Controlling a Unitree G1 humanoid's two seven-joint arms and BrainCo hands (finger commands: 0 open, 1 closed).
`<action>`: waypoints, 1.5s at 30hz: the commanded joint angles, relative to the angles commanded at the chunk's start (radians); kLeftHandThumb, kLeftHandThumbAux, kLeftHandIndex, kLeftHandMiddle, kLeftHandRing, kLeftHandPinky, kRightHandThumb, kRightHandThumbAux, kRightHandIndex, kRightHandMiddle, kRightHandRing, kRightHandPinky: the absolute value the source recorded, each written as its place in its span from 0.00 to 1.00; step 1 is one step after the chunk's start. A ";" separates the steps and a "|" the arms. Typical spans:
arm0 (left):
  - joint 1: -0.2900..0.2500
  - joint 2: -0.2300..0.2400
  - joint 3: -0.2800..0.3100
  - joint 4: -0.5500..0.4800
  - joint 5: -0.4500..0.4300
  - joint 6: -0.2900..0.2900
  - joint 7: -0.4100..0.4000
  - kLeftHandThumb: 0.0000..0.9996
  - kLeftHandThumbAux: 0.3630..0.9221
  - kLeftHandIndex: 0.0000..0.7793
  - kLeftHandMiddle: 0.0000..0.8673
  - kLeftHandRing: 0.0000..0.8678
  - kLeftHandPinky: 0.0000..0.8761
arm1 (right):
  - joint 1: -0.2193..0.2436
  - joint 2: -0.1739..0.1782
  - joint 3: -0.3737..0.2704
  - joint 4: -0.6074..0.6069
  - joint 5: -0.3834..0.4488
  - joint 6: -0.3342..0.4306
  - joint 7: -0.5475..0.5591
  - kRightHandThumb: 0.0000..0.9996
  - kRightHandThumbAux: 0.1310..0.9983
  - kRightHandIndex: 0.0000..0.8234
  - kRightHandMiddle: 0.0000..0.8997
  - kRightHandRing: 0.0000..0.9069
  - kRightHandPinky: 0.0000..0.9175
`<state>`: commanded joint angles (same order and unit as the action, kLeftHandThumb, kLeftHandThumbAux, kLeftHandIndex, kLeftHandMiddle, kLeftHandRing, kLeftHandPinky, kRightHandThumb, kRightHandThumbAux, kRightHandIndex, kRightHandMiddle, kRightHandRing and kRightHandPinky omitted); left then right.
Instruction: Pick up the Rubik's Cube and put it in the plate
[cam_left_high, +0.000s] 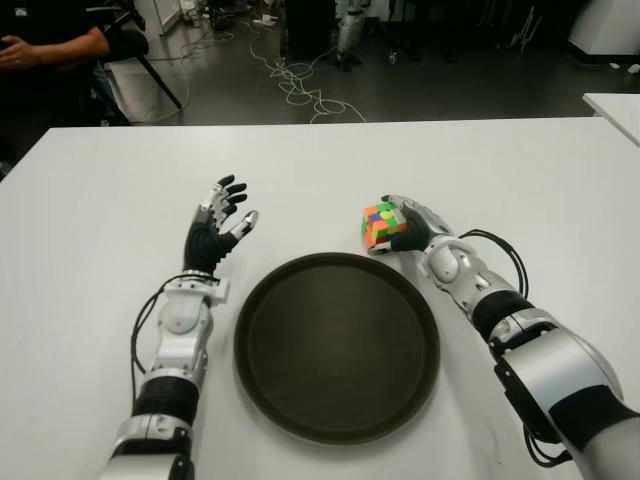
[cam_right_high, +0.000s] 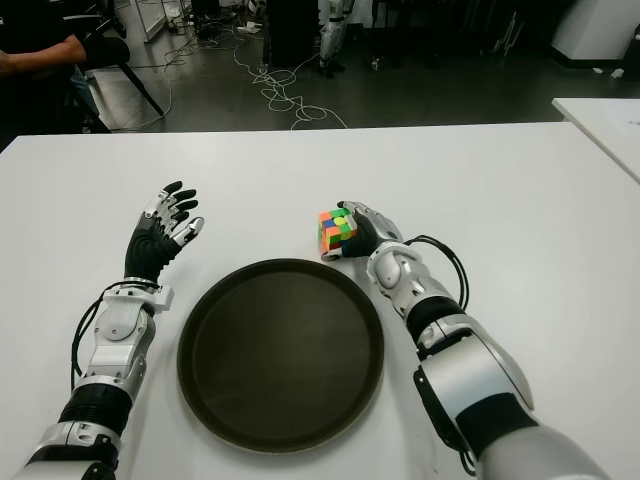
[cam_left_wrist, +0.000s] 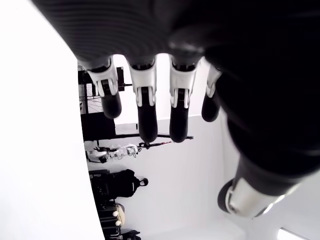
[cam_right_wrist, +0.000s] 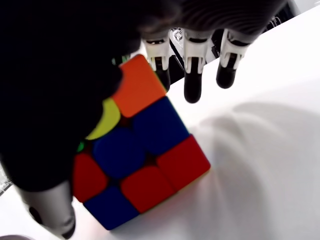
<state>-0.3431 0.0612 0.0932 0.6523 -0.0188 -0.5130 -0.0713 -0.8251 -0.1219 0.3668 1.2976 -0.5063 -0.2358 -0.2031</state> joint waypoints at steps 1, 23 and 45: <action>0.001 0.000 0.000 -0.002 0.000 0.002 -0.001 0.04 0.66 0.17 0.24 0.20 0.14 | 0.000 0.000 0.000 0.000 0.000 -0.002 -0.001 0.00 0.69 0.20 0.17 0.17 0.15; 0.006 0.017 -0.020 0.010 0.068 -0.039 0.038 0.03 0.59 0.18 0.24 0.19 0.12 | 0.000 -0.014 0.026 0.002 -0.027 -0.017 -0.044 0.05 0.81 0.35 0.28 0.29 0.32; 0.012 0.022 -0.031 0.000 0.070 -0.036 0.051 0.01 0.56 0.18 0.24 0.18 0.10 | 0.001 -0.023 0.039 0.003 -0.048 -0.047 -0.080 0.70 0.69 0.51 0.61 0.61 0.60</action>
<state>-0.3308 0.0833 0.0620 0.6519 0.0512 -0.5488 -0.0207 -0.8239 -0.1450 0.4062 1.3002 -0.5543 -0.2824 -0.2832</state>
